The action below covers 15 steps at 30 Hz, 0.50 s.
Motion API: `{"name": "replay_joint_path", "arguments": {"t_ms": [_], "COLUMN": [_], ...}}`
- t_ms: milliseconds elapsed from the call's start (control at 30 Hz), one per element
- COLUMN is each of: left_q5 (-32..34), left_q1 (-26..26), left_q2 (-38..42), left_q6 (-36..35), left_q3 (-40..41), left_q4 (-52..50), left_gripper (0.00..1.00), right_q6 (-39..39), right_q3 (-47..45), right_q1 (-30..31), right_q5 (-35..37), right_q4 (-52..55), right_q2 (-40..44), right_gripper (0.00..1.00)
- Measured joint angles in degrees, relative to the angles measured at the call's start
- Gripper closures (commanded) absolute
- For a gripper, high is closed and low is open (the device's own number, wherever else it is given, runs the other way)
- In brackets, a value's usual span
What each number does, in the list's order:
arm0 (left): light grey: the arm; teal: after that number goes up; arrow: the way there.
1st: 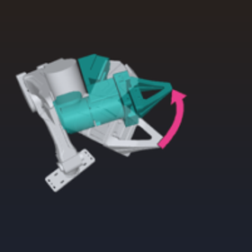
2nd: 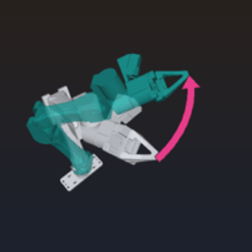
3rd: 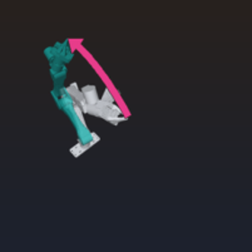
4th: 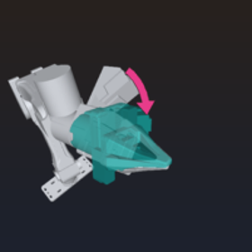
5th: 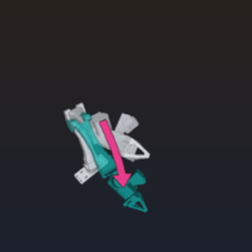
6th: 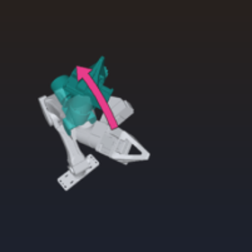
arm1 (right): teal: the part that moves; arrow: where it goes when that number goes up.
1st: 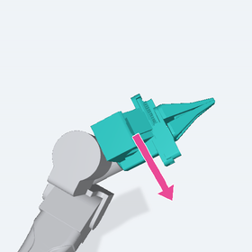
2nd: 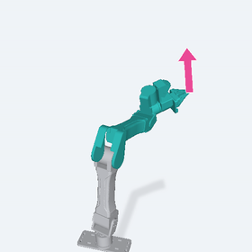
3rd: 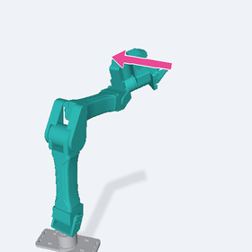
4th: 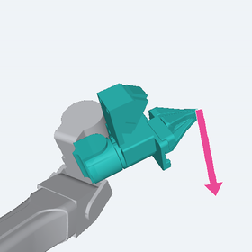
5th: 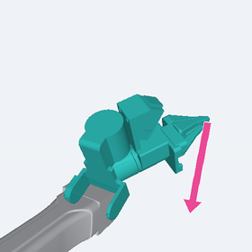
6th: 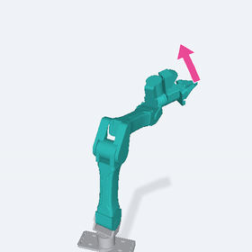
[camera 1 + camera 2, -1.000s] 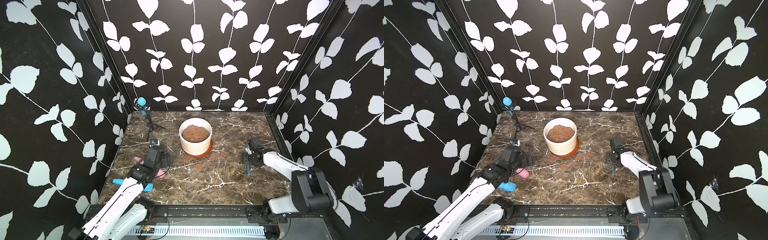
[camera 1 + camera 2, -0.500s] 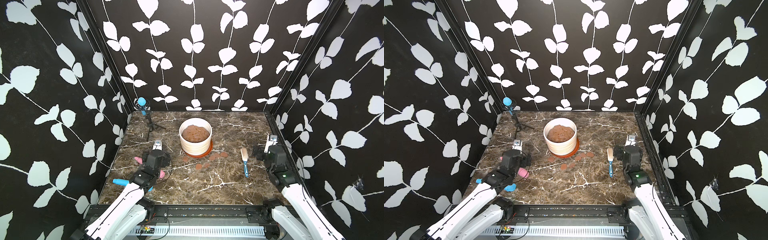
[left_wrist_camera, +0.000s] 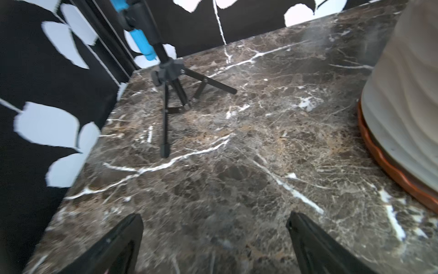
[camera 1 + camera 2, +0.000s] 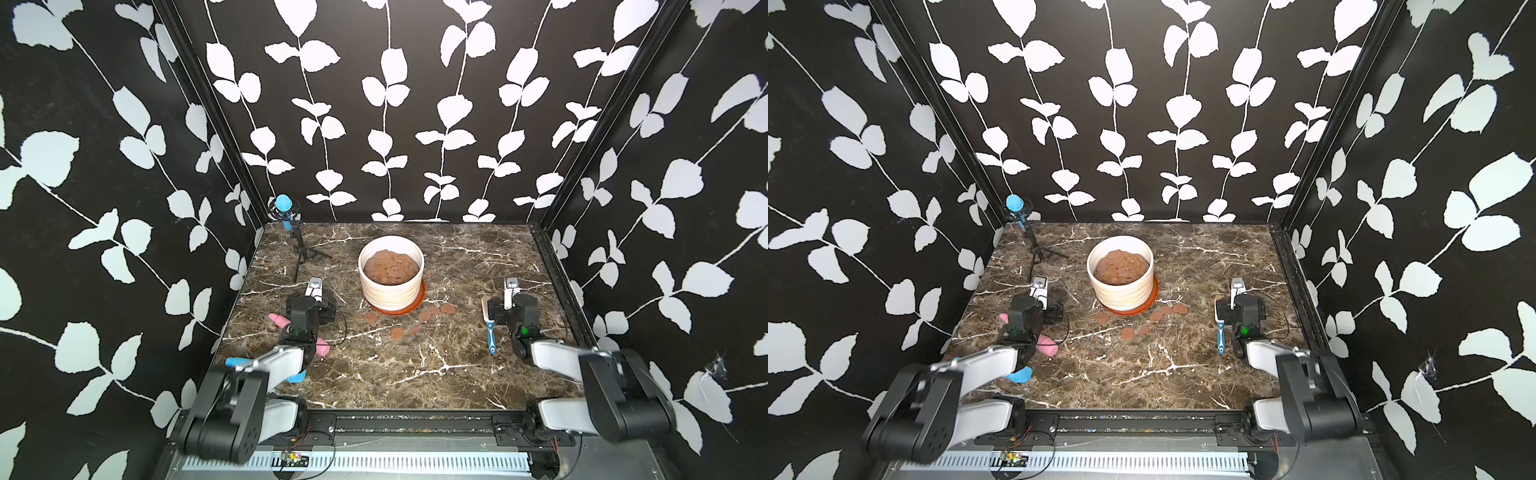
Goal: Scrub the dried mud off the ceramic pot
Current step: Reset both arms
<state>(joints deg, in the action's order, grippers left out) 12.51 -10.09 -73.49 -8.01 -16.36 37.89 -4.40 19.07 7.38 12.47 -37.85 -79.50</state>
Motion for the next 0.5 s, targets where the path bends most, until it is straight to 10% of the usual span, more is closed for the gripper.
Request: {"name": "replay_joint_path", "arguments": {"t_ms": [500], "left_q5": [-6.6], "left_q1": [1.7], "left_q2": [-11.37], "left_q6": [-3.78], "left_q3": [-0.42], "left_q4": [16.11], "left_gripper": [0.02], "right_q6": [1.66], "right_q3": [2.36], "right_q1": [-6.29], "right_q5": [-11.5], "right_q4": [-10.62], "right_q2": [-8.41], "right_gripper": [0.01]}}
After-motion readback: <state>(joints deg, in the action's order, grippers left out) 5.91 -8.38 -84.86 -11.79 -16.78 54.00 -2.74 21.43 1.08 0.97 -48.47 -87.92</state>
